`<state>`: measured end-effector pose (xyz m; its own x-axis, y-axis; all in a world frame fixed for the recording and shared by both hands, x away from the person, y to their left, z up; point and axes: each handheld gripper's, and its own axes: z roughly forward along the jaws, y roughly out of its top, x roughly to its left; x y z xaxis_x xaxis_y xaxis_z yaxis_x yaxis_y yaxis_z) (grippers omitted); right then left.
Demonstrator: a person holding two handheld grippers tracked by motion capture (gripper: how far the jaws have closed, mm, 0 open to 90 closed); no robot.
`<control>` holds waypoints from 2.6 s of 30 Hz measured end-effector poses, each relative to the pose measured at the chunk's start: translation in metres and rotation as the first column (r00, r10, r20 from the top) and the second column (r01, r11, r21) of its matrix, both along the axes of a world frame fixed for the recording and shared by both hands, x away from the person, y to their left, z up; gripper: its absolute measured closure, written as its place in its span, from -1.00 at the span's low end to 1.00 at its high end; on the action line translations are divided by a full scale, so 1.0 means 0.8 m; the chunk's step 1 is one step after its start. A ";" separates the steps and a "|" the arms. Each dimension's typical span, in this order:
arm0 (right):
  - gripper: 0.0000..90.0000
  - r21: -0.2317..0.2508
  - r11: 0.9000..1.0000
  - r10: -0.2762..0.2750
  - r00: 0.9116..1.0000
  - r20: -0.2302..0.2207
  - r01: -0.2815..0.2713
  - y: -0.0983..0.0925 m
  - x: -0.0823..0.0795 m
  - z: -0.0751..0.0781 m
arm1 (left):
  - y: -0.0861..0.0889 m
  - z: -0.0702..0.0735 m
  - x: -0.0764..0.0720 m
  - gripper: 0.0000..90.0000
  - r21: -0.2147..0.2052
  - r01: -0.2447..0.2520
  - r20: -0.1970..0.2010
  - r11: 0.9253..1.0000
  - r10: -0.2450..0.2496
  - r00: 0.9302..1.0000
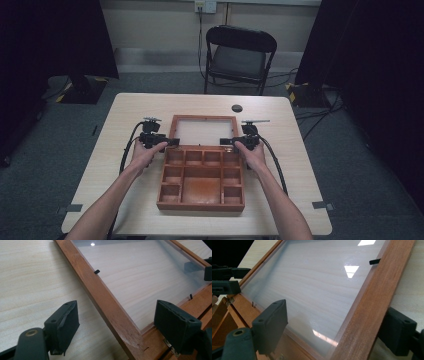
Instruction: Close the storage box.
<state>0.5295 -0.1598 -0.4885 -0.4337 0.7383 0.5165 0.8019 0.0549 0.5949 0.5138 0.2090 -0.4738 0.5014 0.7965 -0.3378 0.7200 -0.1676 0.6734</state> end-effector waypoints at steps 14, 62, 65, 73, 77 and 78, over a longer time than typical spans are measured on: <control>-0.58 -0.004 1.000 -0.011 1.000 0.007 0.011 -0.002 -0.001 0.001 | -0.012 -0.001 0.002 -0.61 -0.001 0.010 -0.006 1.000 -0.010 1.000; -0.09 -0.046 0.997 -0.056 0.982 0.182 0.066 -0.013 -0.016 0.030 | -0.015 0.011 0.003 -0.40 -0.040 0.052 0.004 0.998 -0.052 0.999; -0.09 -0.049 0.997 -0.054 0.980 0.194 0.065 -0.013 -0.019 0.034 | -0.012 0.015 0.002 -0.36 -0.058 0.053 0.022 0.997 -0.051 0.998; -0.17 -0.040 0.998 -0.038 0.976 0.215 0.048 -0.014 -0.027 0.050 | -0.015 0.032 -0.007 -0.38 -0.067 0.039 0.057 0.997 -0.035 0.998; -0.18 -0.048 0.998 -0.032 0.975 0.221 0.044 -0.015 -0.035 0.058 | -0.016 0.039 -0.011 -0.34 -0.055 0.045 0.068 0.998 -0.041 0.997; -0.18 -0.051 0.998 -0.030 0.975 0.221 0.042 -0.016 -0.037 0.060 | -0.016 0.041 -0.012 -0.29 -0.049 0.046 0.071 0.998 -0.043 0.997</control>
